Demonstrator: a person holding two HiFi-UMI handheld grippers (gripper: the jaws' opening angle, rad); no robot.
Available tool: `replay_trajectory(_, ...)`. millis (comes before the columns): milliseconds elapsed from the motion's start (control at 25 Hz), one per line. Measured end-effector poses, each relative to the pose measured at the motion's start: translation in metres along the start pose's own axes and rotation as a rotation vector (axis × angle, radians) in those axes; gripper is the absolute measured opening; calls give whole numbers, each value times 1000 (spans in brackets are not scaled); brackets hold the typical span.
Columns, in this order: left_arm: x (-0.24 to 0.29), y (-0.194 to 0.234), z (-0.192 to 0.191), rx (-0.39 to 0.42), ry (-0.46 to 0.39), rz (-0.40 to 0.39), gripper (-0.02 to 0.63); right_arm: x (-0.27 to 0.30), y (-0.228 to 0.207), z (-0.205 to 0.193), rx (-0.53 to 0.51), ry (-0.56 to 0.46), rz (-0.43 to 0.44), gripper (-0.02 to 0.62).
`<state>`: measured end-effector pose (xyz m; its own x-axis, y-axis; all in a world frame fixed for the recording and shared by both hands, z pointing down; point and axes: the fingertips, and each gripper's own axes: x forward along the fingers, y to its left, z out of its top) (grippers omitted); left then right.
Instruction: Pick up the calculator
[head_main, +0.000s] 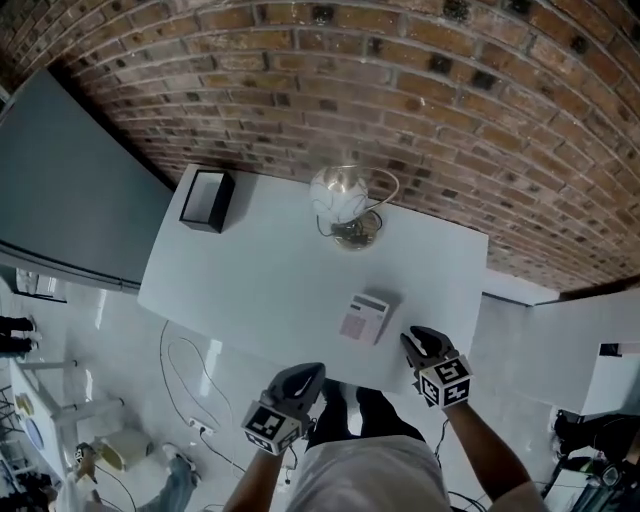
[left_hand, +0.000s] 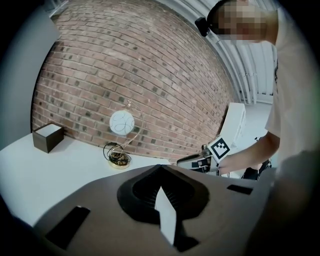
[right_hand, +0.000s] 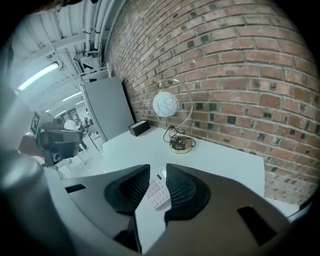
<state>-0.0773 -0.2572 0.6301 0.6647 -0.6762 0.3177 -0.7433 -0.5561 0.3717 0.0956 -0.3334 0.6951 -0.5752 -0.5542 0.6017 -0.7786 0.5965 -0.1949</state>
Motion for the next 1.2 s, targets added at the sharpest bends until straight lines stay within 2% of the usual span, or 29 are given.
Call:
replay_trajectory(560,65,12,-35,-64,49,80,14,109,-56,-63,36,186,134,146)
replay_trajectory(720,77,17,-38,-99,49,109,14,136,-62,-82,47,242,175,163)
replay_trajectory(880,80,20,-52,-92,78,117,14,157,-62,-100,55,298,208,171)
replay_trajectory(1200,76,30,-59,-137,89,171,14,183,-59,-126,70,394,258,178)
